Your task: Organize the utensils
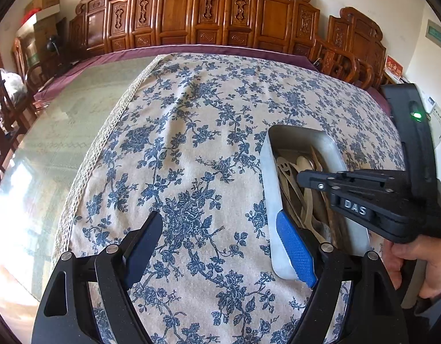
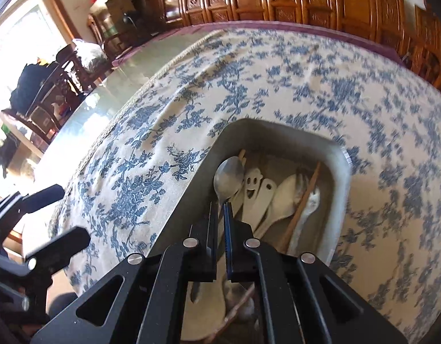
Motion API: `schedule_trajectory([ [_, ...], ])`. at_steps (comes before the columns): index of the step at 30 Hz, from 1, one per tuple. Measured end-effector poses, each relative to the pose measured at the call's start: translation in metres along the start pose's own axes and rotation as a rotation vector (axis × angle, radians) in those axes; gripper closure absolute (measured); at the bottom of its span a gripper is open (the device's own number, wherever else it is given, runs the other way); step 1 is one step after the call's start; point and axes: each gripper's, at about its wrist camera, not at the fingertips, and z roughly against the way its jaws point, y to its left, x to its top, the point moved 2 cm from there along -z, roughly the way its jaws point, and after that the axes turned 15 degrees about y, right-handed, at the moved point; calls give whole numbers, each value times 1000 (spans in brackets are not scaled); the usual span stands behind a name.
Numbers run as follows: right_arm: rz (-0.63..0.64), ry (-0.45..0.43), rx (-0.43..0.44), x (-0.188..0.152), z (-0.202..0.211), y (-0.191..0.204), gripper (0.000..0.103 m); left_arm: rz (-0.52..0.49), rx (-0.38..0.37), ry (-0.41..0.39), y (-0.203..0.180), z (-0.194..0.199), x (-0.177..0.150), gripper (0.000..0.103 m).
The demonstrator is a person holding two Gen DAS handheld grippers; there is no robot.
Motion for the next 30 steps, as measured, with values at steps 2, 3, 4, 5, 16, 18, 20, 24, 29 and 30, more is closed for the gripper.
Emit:
schedule_trajectory([
  [2, 9, -25, -17, -5, 9, -3, 96, -6, 0, -2, -3, 1, 0, 25],
  [3, 13, -37, -22, -8, 13, -4, 96, -9, 0, -2, -4, 1, 0, 25],
  [4, 17, -52, -28, -12, 19, -6, 96, -13, 0, -4, -6, 2, -1, 25],
  [5, 20, -64, -35, -15, 25, -8, 96, -17, 0, -5, -7, 2, -1, 25],
  [16, -20, -183, -126, -57, 79, -35, 71, -73, -6, -37, -33, 16, -8, 23],
  [18, -29, -201, -137, -65, 88, -40, 62, -88, -7, -48, -39, 21, -9, 23],
  [20, -36, -220, -161, -73, 97, -45, 42, -104, 0, -61, -47, 26, -11, 22],
  [24, -47, -269, -211, -90, 118, -53, 14, -127, 8, -84, -67, 36, -15, 15],
  [29, -82, -318, -239, -112, 142, -66, 3, -145, 7, -92, -91, 46, -20, 8],
  [30, -86, -322, -244, -116, 146, -67, 3, -144, 4, -91, -96, 48, -21, 8],
])
